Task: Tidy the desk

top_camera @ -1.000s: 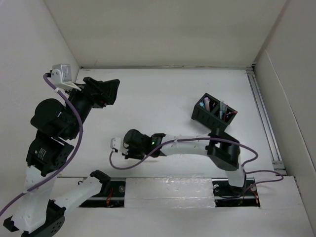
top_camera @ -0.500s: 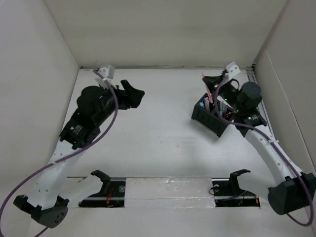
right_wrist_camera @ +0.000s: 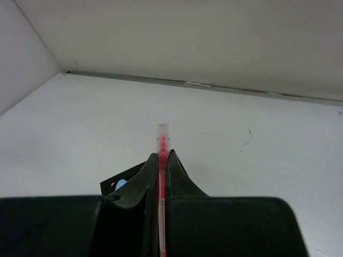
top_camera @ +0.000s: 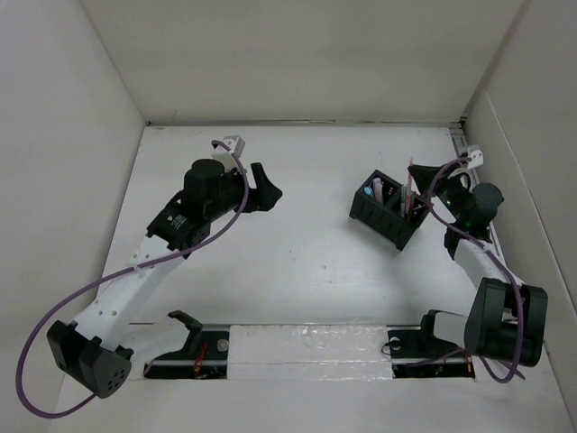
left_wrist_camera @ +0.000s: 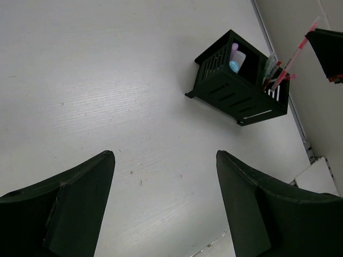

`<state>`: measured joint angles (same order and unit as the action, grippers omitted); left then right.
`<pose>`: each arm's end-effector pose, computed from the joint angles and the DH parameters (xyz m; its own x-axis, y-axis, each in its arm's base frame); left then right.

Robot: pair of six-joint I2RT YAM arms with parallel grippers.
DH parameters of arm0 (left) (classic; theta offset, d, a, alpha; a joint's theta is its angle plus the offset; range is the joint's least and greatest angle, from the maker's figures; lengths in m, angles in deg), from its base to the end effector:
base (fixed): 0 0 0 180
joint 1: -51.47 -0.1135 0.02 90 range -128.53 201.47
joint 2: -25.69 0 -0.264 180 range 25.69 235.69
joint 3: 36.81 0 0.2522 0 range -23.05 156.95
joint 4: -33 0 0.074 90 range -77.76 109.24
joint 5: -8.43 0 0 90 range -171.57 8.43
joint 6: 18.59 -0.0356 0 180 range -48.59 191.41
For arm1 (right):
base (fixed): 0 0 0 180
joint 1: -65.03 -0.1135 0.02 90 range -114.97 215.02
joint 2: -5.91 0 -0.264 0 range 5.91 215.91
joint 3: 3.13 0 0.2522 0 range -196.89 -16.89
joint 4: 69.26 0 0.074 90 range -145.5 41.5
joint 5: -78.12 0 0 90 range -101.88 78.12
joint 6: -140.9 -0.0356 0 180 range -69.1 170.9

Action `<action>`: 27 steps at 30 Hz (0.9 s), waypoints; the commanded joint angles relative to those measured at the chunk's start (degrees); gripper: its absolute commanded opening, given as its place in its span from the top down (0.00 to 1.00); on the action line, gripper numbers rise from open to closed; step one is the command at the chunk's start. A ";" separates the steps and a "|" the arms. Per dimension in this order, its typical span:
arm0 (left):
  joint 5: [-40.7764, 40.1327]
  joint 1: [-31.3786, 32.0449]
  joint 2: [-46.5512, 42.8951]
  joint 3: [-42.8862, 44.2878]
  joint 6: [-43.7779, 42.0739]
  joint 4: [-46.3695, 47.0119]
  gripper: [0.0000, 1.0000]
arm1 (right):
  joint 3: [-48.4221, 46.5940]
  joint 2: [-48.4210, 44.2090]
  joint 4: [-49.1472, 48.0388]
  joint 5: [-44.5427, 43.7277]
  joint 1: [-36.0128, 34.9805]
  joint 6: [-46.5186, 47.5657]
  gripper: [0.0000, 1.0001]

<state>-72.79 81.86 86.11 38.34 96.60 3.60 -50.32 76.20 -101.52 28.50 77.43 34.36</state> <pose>0.2036 -0.1257 0.3796 -0.4647 -0.2151 -0.8589 0.4747 0.7584 -0.4467 0.2616 -0.0339 0.2792 0.0178 0.2181 -0.9758 -0.4863 0.8546 0.1822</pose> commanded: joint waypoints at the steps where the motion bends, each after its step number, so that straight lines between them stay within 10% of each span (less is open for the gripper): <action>1: 0.72 0.19 0.31 1.81 -1.63 2.28 0.27 | 2.65 -2.94 -9.36 2.17 1.92 -0.62 1.00; 5: -0.34 0.19 -0.13 1.19 -2.07 2.02 0.26 | 3.90 -6.12 -2.94 1.37 2.45 2.90 0.86; 9: -0.43 0.19 0.39 2.86 -2.95 1.84 0.25 | 1.63 -9.28 4.07 0.93 2.98 5.02 0.38; 15: 0.89 0.19 2.42 9.18 -3.92 1.05 0.21 | -7.78 -12.71 15.24 1.20 -0.09 8.53 0.26; 19: 1.60 0.19 2.33 11.91 -3.31 0.52 0.18 | -17.95 -13.06 23.85 0.93 -8.43 14.41 0.38; 24: 1.60 0.19 1.63 13.41 -1.90 0.17 0.16 | -25.89 -12.63 35.19 -0.30 -24.66 24.61 0.92; 27: 0.55 0.19 0.58 14.11 -1.11 1.05 0.15 | -29.04 -11.05 39.67 -2.05 -35.20 28.92 1.00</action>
<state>-72.02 81.86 88.93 49.53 94.50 3.12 -75.61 64.55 -69.89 27.80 49.52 56.04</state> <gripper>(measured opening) 0.847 0.014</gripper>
